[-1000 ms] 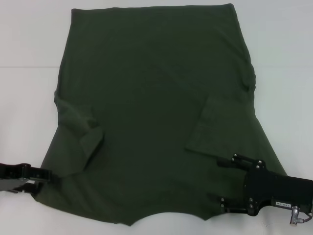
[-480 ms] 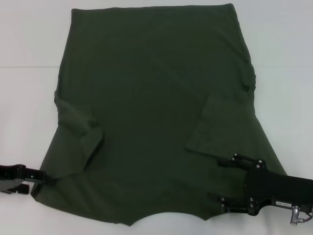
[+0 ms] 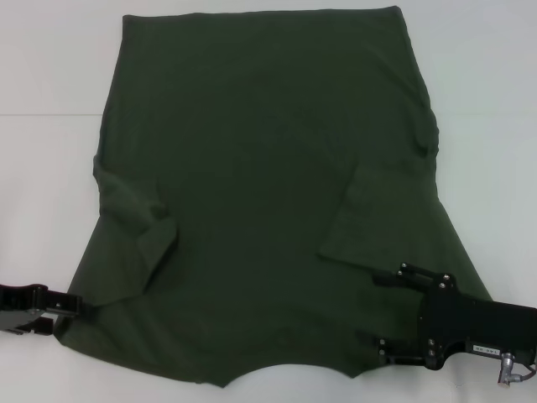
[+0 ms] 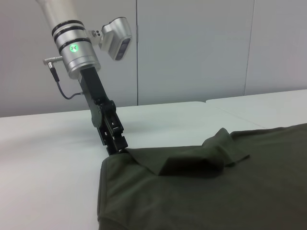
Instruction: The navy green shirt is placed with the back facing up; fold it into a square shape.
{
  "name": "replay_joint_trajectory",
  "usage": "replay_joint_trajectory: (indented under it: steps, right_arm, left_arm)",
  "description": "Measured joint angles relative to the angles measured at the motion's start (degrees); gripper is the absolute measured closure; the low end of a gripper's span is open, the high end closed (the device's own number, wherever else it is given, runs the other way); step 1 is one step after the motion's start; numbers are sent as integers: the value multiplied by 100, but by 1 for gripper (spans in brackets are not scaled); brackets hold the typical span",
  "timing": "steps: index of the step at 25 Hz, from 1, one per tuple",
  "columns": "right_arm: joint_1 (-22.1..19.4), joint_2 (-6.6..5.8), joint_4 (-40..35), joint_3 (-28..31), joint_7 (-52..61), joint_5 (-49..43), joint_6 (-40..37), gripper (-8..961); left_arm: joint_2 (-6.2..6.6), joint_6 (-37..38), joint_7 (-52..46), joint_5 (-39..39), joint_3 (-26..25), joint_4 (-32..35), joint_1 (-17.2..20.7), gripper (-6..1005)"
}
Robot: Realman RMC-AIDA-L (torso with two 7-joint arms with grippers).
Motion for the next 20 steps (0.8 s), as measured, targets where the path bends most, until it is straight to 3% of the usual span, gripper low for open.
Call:
replay_joint_trajectory:
  steps: [20]
  right_arm:
    - [-1,0,0,0,0,0,8,49]
  left_arm:
    - [-95,67,9,24,4,-18,-125,234]
